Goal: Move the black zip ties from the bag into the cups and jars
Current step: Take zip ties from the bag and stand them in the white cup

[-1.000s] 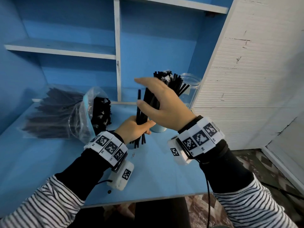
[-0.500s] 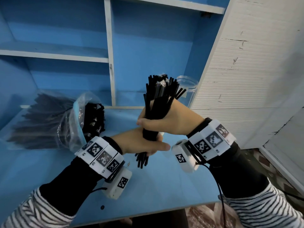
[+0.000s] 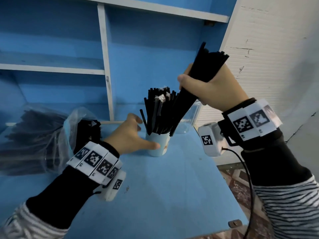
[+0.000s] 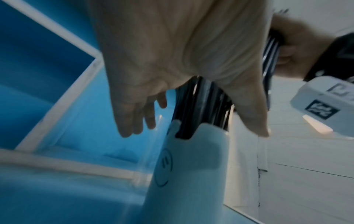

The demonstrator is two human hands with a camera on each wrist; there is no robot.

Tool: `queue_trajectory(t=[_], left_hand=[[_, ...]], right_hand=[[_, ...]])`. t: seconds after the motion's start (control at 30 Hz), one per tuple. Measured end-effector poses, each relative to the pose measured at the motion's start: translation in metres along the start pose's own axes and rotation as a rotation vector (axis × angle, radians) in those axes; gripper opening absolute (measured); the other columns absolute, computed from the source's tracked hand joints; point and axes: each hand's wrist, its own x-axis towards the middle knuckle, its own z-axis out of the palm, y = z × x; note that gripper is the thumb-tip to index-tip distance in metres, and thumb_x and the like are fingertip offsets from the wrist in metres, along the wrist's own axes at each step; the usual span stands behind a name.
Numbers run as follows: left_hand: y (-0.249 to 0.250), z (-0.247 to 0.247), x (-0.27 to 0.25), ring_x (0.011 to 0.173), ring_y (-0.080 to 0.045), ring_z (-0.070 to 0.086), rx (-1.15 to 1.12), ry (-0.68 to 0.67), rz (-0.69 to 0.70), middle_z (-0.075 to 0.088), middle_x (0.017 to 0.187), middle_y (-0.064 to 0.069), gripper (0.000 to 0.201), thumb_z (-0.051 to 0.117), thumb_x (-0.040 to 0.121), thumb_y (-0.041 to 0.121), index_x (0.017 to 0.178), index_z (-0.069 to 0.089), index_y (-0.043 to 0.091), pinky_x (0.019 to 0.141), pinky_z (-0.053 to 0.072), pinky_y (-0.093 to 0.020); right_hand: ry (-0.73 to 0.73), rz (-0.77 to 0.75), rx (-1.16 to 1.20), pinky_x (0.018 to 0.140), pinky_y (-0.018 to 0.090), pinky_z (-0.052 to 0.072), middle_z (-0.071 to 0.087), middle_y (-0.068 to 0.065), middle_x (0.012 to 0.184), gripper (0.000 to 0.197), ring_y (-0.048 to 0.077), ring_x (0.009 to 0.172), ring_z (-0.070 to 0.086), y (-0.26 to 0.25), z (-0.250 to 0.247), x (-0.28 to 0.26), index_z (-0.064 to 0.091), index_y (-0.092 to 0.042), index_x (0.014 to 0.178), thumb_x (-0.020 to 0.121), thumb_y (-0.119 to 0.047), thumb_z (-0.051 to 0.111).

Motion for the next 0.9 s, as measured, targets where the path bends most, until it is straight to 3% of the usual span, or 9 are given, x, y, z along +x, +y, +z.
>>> queue_trajectory(t=[0.07,0.13,0.2,0.27,0.43,0.6,0.73,0.8,0.9], left_hand=[[-0.001,0.006,0.016,0.114,0.000,0.047,-0.092,-0.018,0.086,0.043,0.119,0.020,0.121,0.088,0.035,0.060,0.133,0.029,0.023,0.094,0.040,-0.022],[0.002,0.009,0.029,0.117,0.010,0.043,-0.203,-0.048,0.152,0.043,0.128,0.020,0.123,0.095,0.041,0.045,0.139,0.024,0.025,0.094,0.037,-0.017],[0.002,0.010,0.041,0.120,0.007,0.046,-0.238,-0.062,0.215,0.046,0.133,0.013,0.117,0.096,0.045,0.036,0.138,0.025,0.025,0.096,0.041,-0.020],[0.001,0.010,0.048,0.122,0.000,0.049,-0.241,-0.075,0.250,0.048,0.134,0.007,0.114,0.094,0.046,0.032,0.138,0.027,0.026,0.097,0.045,-0.026],[-0.001,0.013,0.052,0.103,0.006,0.058,-0.230,-0.050,0.286,0.062,0.114,0.008,0.090,0.090,0.059,0.006,0.132,0.041,0.026,0.081,0.048,-0.014],[0.002,0.014,0.045,0.099,-0.013,0.067,-0.294,-0.083,0.242,0.070,0.103,-0.002,0.063,0.088,0.056,0.003,0.111,0.060,0.016,0.084,0.056,-0.035],[0.011,0.013,0.028,0.088,-0.007,0.067,-0.329,-0.079,0.309,0.069,0.097,-0.010,0.055,0.087,0.058,-0.006,0.105,0.060,0.005,0.079,0.056,-0.027],[0.009,0.010,0.023,0.089,-0.002,0.065,-0.310,-0.077,0.313,0.069,0.099,-0.007,0.057,0.091,0.056,0.001,0.101,0.060,0.016,0.080,0.054,-0.022],[0.001,0.001,0.021,0.103,-0.004,0.059,-0.192,-0.110,0.217,0.060,0.114,0.007,0.074,0.096,0.048,0.030,0.106,0.052,0.040,0.084,0.050,-0.020]], right_hand=[[-0.010,0.004,-0.005,0.043,0.011,0.035,0.056,-0.013,0.050,0.024,0.006,0.040,0.050,0.004,0.002,0.004,0.063,0.003,0.075,0.089,-0.016,0.061],[-0.029,0.015,-0.004,0.044,0.008,0.034,0.055,-0.008,0.054,0.025,0.003,0.042,0.050,0.007,0.007,0.007,0.061,0.004,0.074,0.090,-0.015,0.061],[-0.039,0.033,0.008,0.044,0.008,0.034,0.054,0.000,0.057,0.025,0.004,0.042,0.049,0.010,0.012,0.011,0.060,0.005,0.074,0.090,-0.014,0.061],[-0.042,0.044,0.011,0.045,0.008,0.035,0.054,-0.007,0.056,0.023,0.003,0.043,0.051,0.013,0.015,0.015,0.060,0.001,0.072,0.090,-0.014,0.061],[-0.049,0.039,0.013,0.049,0.007,0.038,0.056,-0.012,0.057,0.019,0.000,0.049,0.054,0.020,0.019,0.023,0.062,-0.005,0.073,0.089,-0.015,0.063],[-0.041,0.024,0.034,0.054,0.009,0.040,0.057,-0.006,0.062,0.019,0.001,0.054,0.055,0.022,0.019,0.021,0.062,-0.001,0.076,0.089,-0.015,0.063],[-0.044,0.004,0.044,0.054,0.009,0.039,0.055,-0.004,0.060,0.021,0.002,0.052,0.054,0.020,0.017,0.014,0.061,0.003,0.075,0.090,-0.012,0.062],[-0.048,-0.002,0.058,0.051,0.007,0.037,0.054,-0.006,0.058,0.022,0.002,0.048,0.053,0.018,0.016,0.011,0.061,0.006,0.075,0.090,-0.009,0.061],[-0.038,-0.020,0.076,0.049,0.006,0.036,0.054,-0.005,0.057,0.023,0.002,0.046,0.053,0.015,0.014,0.009,0.061,0.009,0.075,0.091,-0.008,0.061]])
